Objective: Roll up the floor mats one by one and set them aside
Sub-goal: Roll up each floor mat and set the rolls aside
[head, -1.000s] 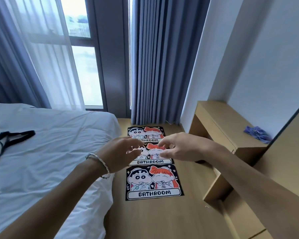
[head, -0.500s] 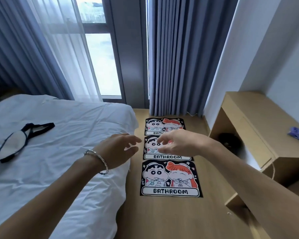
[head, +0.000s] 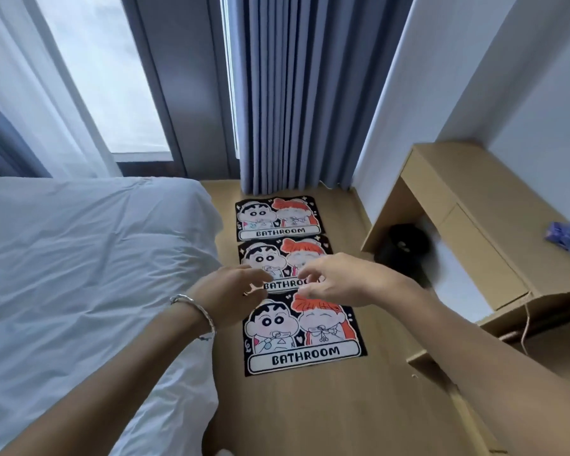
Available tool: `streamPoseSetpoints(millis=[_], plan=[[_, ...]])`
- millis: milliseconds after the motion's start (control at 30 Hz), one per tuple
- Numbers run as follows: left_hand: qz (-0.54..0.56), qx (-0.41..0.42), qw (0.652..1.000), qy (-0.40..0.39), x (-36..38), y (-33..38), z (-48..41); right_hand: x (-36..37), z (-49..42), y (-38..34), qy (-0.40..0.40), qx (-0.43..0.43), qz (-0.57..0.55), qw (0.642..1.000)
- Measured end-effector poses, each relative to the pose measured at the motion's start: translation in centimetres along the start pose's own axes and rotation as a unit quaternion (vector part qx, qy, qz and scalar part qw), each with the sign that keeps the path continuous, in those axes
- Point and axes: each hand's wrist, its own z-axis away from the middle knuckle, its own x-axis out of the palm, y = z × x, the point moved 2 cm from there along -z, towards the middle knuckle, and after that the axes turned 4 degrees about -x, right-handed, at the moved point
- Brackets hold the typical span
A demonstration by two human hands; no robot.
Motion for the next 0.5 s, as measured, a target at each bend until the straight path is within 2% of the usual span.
streamPoseSetpoints(millis=[233, 400, 500], plan=[[0.009, -0.048, 0.995, -0.085, 10.5, -6.1, -7.0, 8.8, -10.4, 8.2, -0.06, 0.026, -0.066, 0.996], [0.028, -0.125, 0.987, -0.098, 24.2, -12.3, -9.2, 20.3, -17.7, 17.6, -0.115, 0.032, -0.08, 0.99], [0.029, -0.168, 0.979, -0.112, 33.4, -15.6, -10.9, 27.1, -22.5, 22.9, -0.109, 0.031, -0.089, 0.99]])
